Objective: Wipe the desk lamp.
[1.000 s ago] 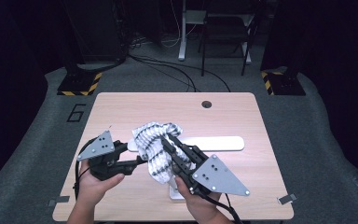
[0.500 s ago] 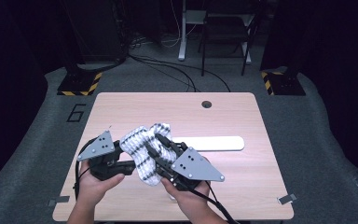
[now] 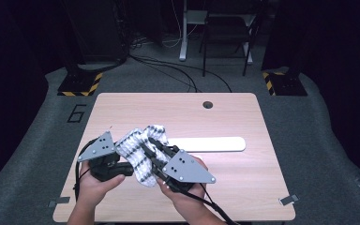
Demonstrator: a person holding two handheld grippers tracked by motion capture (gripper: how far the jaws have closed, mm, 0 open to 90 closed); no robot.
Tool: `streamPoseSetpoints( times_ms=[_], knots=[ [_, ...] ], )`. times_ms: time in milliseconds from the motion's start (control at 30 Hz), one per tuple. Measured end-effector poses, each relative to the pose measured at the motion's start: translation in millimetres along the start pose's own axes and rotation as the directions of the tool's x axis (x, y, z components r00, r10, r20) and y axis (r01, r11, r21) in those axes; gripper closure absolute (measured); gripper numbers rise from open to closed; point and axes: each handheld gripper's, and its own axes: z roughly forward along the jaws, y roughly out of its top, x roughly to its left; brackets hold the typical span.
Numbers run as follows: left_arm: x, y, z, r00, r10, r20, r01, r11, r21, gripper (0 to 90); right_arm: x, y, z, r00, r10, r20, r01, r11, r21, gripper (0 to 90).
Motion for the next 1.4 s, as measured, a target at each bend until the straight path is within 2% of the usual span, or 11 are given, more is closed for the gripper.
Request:
streamPoseSetpoints(
  times_ms=[233,400,500,533,767,833,933,1000,1233,1300,1400],
  knots=[
    [1.0,0.2,-0.6,0.9999,0.011,0.001,-0.011,0.9999,0.008,53.3,-13.0,-1.0,-23.8,0.9981,0.004,0.061,-0.004,1.000,0.004,75.8],
    [1.0,0.3,-0.3,1.0000,0.009,0.003,-0.009,0.9999,0.008,53.3,-33.1,-1.9,-50.6,0.9917,0.024,0.126,-0.025,1.000,0.001,76.1],
    [0.6,0.4,-0.1,0.9999,0.011,0.003,-0.011,0.9999,0.007,53.2,-47.2,-1.6,-68.9,0.9841,-0.003,0.178,0.001,1.000,0.011,76.2],
    [0.6,0.4,-0.1,0.9999,0.010,0.004,-0.010,0.9999,0.007,53.2,-50.6,-1.3,-74.0,0.9809,0.006,0.194,-0.008,1.000,0.010,76.2],
    [0.6,0.5,0.1,0.9998,0.014,0.011,-0.014,0.9999,0.009,53.2,-74.7,-0.5,-106.8,0.9597,-0.025,0.280,0.012,0.999,0.046,76.4],
    [0.4,0.4,0.2,0.9999,0.011,0.010,-0.011,0.9999,0.008,53.2,-80.8,-1.1,-115.8,0.9524,-0.020,0.304,0.005,0.999,0.048,76.4],
    [0.4,0.6,0.2,0.9998,0.015,0.011,-0.015,0.9998,0.010,53.2,-87.3,-2.3,-124.7,0.9459,0.000,0.325,-0.014,0.999,0.041,76.5],
    [0.5,0.7,0.1,0.9998,0.015,0.012,-0.015,0.9998,0.011,53.2,-89.4,-2.3,-128.2,0.9419,0.001,0.336,-0.016,0.999,0.043,76.5],
    [0.5,0.6,0.2,0.9999,0.008,0.010,-0.008,0.9999,0.010,53.1,-92.5,-0.9,-129.1,0.9405,0.007,0.340,-0.027,0.998,0.053,76.5],
    [0.9,0.5,-0.1,0.9999,0.008,0.009,-0.008,0.9999,0.009,53.2,-91.3,-0.6,-126.8,0.9419,0.015,0.336,-0.033,0.998,0.047,76.5],
    [0.7,0.5,-0.1,0.9999,0.008,0.008,-0.008,0.9999,0.009,53.2,-86.2,-0.1,-118.4,0.9490,0.012,0.315,-0.028,0.998,0.047,76.6]
  ],
)
